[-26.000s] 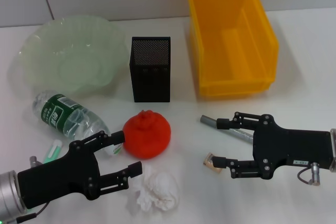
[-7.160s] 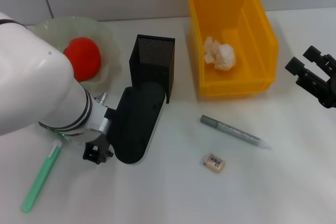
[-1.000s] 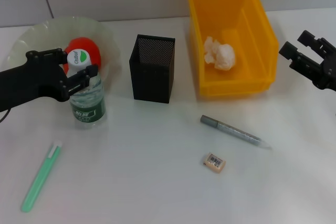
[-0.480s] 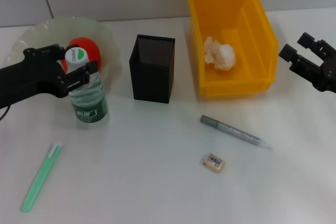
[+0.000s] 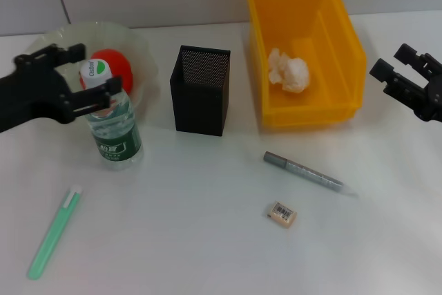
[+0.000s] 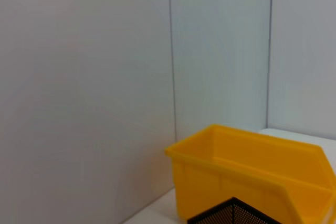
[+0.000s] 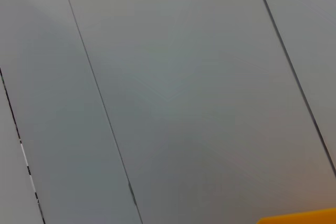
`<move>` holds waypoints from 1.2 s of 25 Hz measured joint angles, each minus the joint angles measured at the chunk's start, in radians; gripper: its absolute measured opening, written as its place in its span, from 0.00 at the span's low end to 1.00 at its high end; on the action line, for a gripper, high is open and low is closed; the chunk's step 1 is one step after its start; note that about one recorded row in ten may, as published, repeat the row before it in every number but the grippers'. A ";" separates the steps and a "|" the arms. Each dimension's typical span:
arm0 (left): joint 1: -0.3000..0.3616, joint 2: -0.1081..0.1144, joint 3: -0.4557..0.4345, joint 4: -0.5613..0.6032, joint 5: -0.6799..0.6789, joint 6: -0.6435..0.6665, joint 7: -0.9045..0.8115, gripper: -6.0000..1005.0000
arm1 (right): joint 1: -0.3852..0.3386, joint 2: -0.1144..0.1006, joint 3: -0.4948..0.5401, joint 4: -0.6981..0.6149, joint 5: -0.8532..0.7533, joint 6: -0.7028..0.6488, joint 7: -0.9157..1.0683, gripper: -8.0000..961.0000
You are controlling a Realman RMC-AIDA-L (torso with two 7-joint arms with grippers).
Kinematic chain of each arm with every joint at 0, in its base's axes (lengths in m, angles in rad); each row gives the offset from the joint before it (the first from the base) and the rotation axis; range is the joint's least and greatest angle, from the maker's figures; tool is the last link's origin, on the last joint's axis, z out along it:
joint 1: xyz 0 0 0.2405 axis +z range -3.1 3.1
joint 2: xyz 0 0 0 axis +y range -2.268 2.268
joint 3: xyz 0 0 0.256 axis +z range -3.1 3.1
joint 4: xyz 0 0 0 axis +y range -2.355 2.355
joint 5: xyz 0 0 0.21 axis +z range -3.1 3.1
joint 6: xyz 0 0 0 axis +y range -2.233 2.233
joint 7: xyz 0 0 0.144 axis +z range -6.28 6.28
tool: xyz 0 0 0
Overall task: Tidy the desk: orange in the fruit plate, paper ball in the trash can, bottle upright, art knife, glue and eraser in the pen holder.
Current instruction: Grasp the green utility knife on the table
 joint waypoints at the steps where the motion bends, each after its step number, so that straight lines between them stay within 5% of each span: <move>1: 0.000 0.000 0.000 0.000 0.000 0.000 0.000 0.76 | 0.000 0.000 0.000 0.000 0.000 0.000 0.000 0.82; 13: 0.129 -0.002 0.015 0.186 0.090 -0.017 -0.240 0.82 | -0.002 -0.004 -0.008 -0.006 -0.016 0.000 -0.011 0.82; 15: 0.198 -0.003 0.059 0.276 0.176 -0.041 -0.365 0.81 | -0.004 -0.002 -0.009 -0.049 -0.092 -0.020 -0.021 0.82; 19: 0.214 -0.003 0.071 0.302 0.212 -0.046 -0.409 0.81 | -0.006 0.005 -0.010 -0.116 -0.225 -0.064 -0.025 0.82; 20: 0.247 -0.004 0.112 0.373 0.344 -0.053 -0.558 0.81 | -0.004 0.006 -0.010 -0.152 -0.321 -0.094 -0.025 0.82; 23: 0.254 -0.003 0.141 0.393 0.396 -0.052 -0.615 0.81 | 0.006 0.006 -0.011 -0.177 -0.411 -0.119 -0.025 0.82; 30: 0.194 -0.002 0.286 0.514 0.759 0.047 -1.021 0.81 | 0.070 0.008 -0.009 -0.205 -0.670 -0.175 -0.018 0.82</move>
